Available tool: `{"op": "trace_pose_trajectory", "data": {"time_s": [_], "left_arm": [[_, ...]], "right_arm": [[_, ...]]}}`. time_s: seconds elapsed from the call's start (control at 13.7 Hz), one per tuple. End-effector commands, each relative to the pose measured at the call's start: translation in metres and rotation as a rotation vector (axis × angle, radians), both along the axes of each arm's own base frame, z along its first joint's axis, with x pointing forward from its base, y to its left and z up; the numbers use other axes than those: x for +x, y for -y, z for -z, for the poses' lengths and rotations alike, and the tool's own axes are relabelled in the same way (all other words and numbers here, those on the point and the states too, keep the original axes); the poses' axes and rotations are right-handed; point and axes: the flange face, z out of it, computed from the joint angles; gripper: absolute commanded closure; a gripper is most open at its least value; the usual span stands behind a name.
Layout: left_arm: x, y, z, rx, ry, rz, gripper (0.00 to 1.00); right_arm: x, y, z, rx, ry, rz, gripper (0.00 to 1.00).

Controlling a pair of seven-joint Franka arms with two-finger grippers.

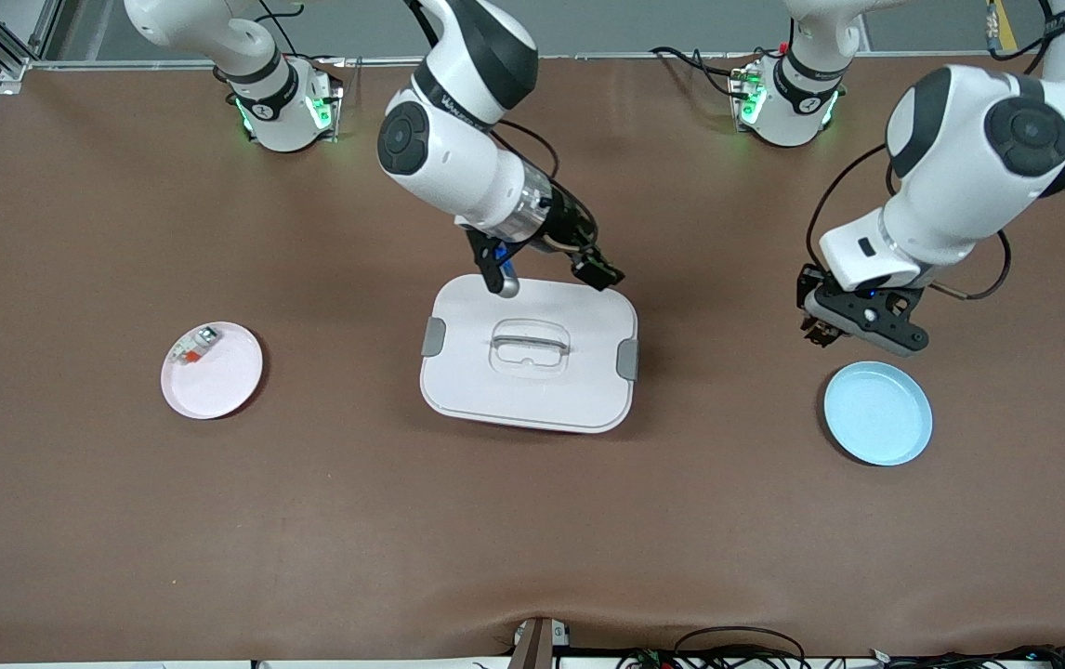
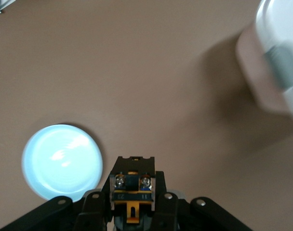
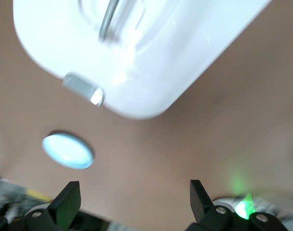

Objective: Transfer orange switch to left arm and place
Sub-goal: 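Open the right gripper while the left gripper carries the switch away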

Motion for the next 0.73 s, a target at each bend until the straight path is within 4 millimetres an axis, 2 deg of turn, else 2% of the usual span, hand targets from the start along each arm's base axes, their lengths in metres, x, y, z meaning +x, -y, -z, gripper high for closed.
{"op": "trace_pose_trajectory", "data": {"time_s": [0.0, 0.07, 0.22, 0.36, 0.51, 0.66], "left_arm": [[0.019, -0.012, 0.022, 0.067, -0.023, 0.184, 1.0], [0.027, -0.024, 0.032, 0.07, -0.037, 0.241, 1.0], [0.033, -0.038, 0.052, 0.111, -0.064, 0.36, 1.0], [0.039, -0.057, 0.072, 0.186, -0.091, 0.466, 1.0], [0.045, -0.064, 0.09, 0.198, -0.101, 0.585, 1.0], [0.051, -0.088, 0.107, 0.185, -0.101, 0.683, 1.0]], "right_arm": [[-0.026, 0.066, 0.016, -0.152, 0.112, -0.184, 0.0], [-0.03, 0.08, 0.023, -0.222, 0.155, -0.249, 0.0], [-0.025, 0.123, 0.033, -0.332, 0.217, -0.366, 0.0], [-0.009, 0.173, 0.025, -0.378, 0.241, -0.464, 0.0], [0.014, 0.231, 0.013, -0.414, 0.267, -0.583, 0.0], [0.036, 0.283, 0.002, -0.449, 0.315, -0.678, 0.0]]}}
